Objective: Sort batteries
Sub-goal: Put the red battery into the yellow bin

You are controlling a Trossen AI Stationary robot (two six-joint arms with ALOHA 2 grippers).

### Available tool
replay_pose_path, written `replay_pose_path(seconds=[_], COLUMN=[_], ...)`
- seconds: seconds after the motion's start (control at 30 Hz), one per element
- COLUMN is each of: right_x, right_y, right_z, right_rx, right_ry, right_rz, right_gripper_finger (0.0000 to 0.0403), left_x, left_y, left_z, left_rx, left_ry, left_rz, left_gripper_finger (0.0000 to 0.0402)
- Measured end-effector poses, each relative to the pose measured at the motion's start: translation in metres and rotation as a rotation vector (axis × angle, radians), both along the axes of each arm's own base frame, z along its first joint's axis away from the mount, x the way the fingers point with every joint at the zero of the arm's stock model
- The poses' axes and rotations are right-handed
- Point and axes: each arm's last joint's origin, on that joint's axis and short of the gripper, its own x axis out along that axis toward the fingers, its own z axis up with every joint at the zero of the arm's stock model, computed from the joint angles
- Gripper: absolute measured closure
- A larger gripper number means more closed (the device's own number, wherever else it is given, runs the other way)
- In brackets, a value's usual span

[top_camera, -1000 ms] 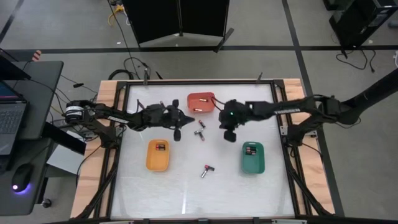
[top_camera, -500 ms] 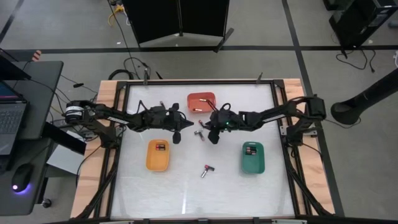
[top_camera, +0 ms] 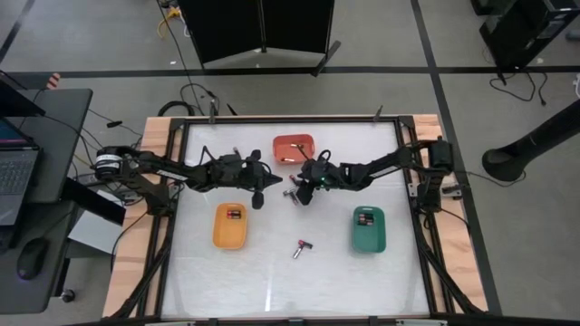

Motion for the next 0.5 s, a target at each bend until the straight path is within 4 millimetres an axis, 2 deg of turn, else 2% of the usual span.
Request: replay_pose_path(seconds=[0.5], right_x=[-0.0008], right_y=[-0.0004], right_z=[-0.003], right_rx=[-0.002], right_ry=[0.025], right_rz=[-0.015], right_gripper_finger=[0.0257], left_x=[0.0], left_y=[0.0], left_z=[-0.0001], left_rx=[-0.001], left_ry=[0.001], left_rz=[0.001], left_gripper_finger=[0.0395])
